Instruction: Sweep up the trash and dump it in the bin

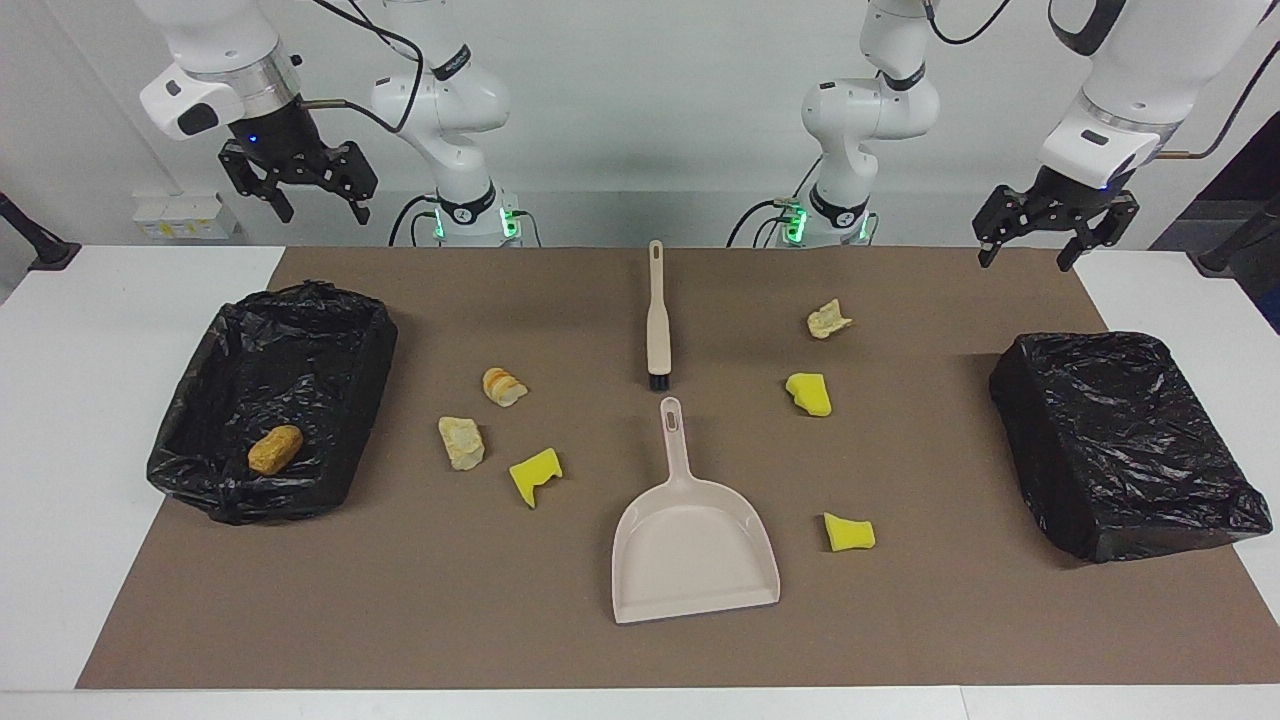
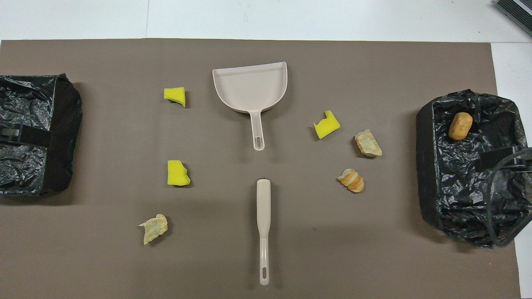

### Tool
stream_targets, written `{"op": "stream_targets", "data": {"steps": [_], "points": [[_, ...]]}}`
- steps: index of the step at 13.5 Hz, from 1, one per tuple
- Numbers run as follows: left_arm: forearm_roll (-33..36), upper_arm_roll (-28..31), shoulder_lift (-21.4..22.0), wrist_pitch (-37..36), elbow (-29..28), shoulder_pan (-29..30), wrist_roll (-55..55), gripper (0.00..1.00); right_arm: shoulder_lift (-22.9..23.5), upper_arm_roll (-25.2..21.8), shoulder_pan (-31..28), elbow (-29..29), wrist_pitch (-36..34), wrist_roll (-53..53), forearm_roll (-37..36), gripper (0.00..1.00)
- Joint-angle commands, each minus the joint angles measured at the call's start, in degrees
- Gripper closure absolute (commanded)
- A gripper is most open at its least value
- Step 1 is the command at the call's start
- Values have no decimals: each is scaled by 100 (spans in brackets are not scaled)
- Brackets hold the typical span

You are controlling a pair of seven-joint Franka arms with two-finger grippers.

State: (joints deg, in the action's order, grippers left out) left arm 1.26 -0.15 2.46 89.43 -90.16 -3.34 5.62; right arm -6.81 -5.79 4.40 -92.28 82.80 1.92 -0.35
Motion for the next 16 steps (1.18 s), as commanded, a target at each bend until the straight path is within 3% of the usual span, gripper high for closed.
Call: {"op": "stream_targets", "data": {"steps": [1,9,16], "points": [[85,-3,-35,48,87,-35,0,0,-83,7,8,-80,-18,19,-35,0],[50,-55,0,12,8,-44,-325,0,-49,42,43,-194,324,-7,-53,0],[-292,-126,53,39,-123,-385,-307,0,899,51,271,227,1211,230,60,0]]}}
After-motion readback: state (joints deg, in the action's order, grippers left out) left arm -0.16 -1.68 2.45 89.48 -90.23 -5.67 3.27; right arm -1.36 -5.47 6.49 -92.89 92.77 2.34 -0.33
